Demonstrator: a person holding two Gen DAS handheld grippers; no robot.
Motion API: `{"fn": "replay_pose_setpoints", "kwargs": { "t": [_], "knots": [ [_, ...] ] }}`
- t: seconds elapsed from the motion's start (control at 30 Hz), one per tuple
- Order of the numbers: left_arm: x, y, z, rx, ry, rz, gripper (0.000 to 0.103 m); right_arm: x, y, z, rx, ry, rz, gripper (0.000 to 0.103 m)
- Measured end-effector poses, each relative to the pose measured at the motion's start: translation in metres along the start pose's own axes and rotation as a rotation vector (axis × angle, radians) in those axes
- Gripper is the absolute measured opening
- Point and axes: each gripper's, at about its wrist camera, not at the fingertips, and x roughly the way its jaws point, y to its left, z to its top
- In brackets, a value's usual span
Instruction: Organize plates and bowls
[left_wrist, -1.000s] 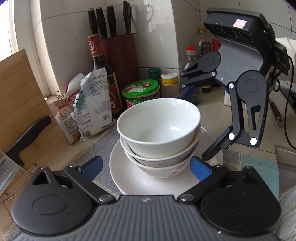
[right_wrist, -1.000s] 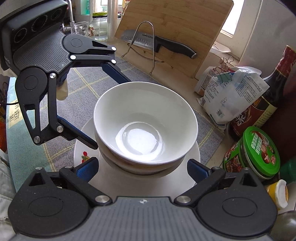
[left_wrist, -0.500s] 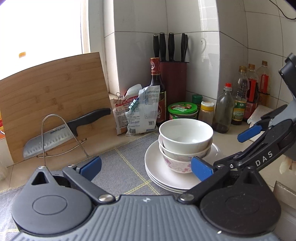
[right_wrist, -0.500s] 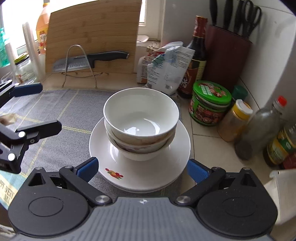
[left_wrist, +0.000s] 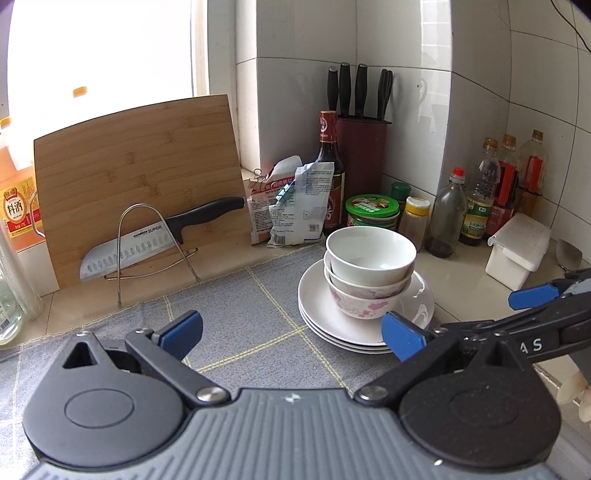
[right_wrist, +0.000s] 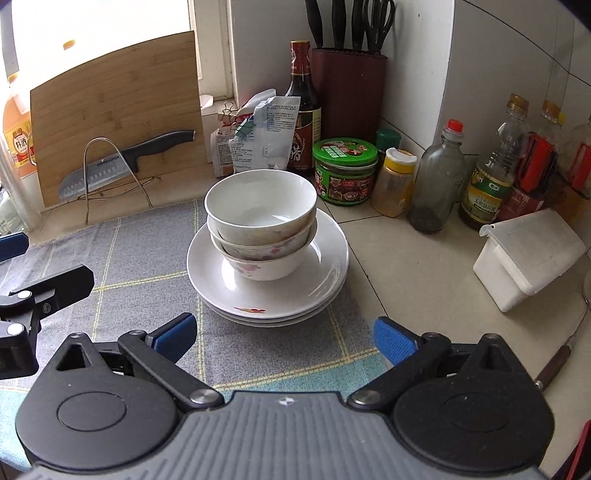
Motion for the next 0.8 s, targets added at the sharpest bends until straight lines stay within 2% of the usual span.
{"fn": "replay_pose_setpoints", "kwargs": {
  "t": [0.8],
  "knots": [
    [-0.005,-0.004,0.001,-0.005,0.047,0.051,0.102,-0.016,0.008,-0.002,-0.011,-0.034,0.006,0.103]
  ]
}}
